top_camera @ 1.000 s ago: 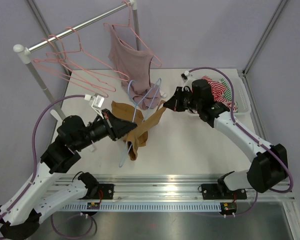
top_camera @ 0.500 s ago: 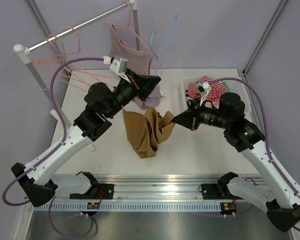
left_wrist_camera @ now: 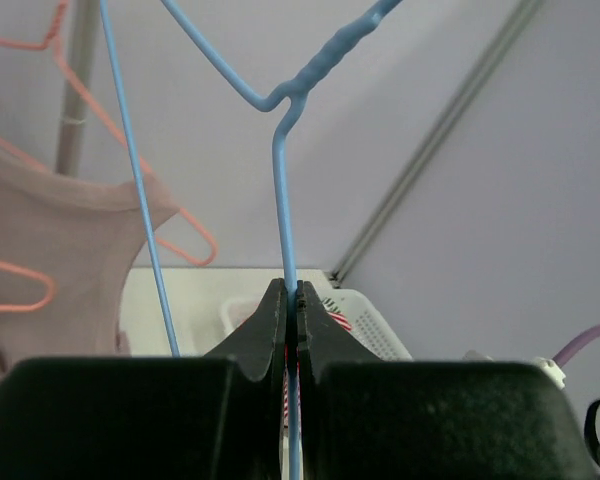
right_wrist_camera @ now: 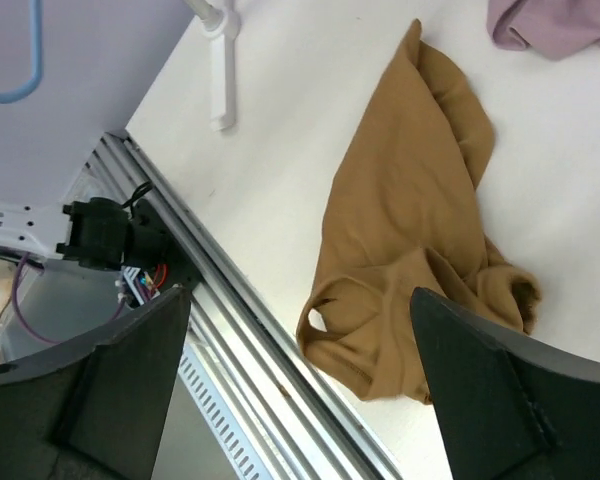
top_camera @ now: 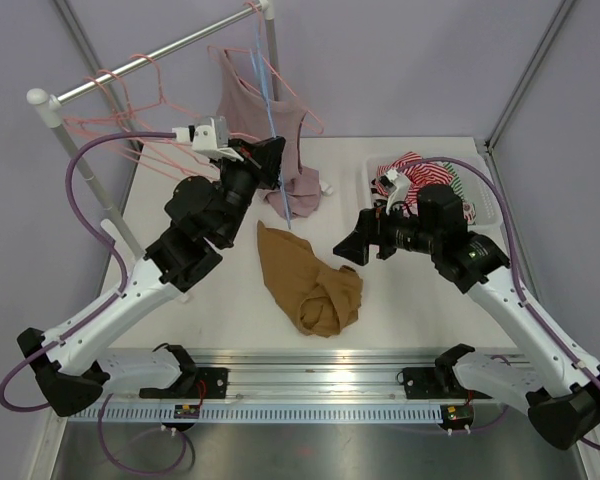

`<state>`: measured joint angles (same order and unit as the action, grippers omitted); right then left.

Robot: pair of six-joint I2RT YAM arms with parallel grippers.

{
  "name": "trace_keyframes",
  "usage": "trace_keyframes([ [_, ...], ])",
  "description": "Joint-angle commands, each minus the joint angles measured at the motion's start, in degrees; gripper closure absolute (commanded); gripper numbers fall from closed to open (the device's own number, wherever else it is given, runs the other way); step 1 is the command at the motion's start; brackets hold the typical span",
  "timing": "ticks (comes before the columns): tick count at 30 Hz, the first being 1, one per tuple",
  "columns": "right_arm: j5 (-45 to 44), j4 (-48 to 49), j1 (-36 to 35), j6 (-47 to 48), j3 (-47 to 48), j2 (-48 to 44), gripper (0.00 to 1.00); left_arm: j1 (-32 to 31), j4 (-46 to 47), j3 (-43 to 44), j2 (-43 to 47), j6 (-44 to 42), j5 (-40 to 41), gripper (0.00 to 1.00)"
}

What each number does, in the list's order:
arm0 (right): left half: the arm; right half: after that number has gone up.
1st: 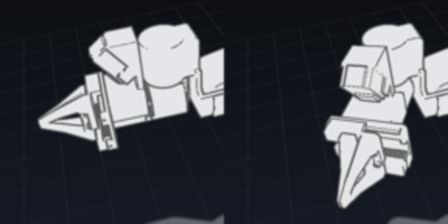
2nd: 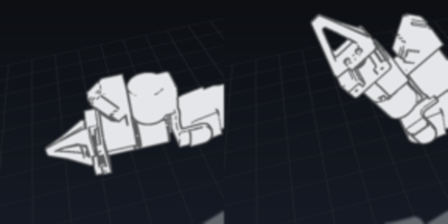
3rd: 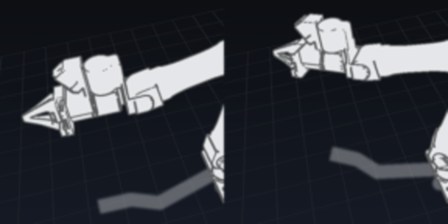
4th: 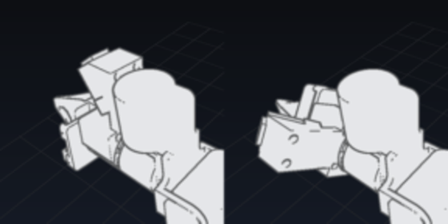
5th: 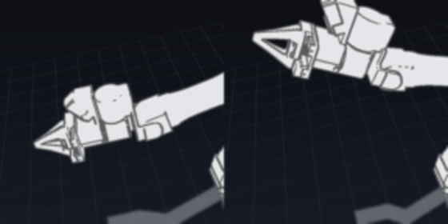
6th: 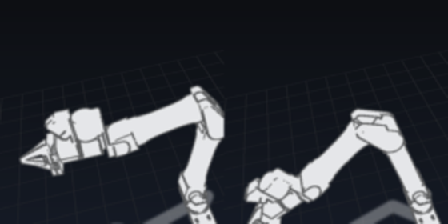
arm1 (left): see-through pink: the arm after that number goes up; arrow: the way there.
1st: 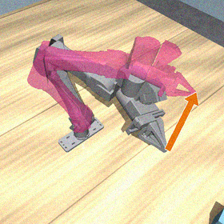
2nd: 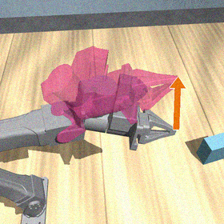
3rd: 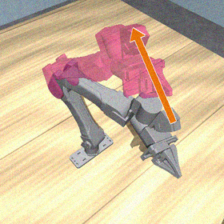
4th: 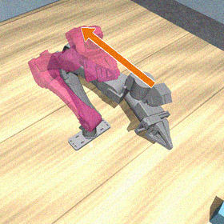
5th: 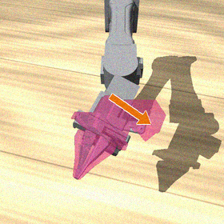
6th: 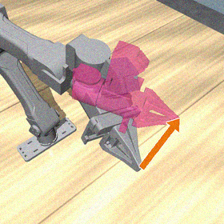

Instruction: Remove the tank top from the hanger

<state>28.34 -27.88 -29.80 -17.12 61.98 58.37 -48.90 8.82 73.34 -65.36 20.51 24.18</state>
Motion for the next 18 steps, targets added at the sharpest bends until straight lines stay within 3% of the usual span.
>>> trace_keyframes([
  [1,-2.94,3.35,-0.43,-0.19,-1.33,1.04,0.01,-0.23,-2.92,1.62,0.68,3.82,12.19,1.00],
  [10,-5.13,2.13,-0.43,0.69,-0.54,0.17,0.01,0.21,-21.38,16.98,-7.83,11.03,28.45,1.00],
  [13,-5.40,1.34,-0.43,1.04,-0.28,-0.01,0.00,2.84,-27.34,22.88,-11.09,14.09,27.50,1.00],
  [18,-5.49,0.19,-0.61,1.30,0.60,-0.45,0.01,10.66,-39.11,37.82,-19.88,20.43,18.27,1.00],
])
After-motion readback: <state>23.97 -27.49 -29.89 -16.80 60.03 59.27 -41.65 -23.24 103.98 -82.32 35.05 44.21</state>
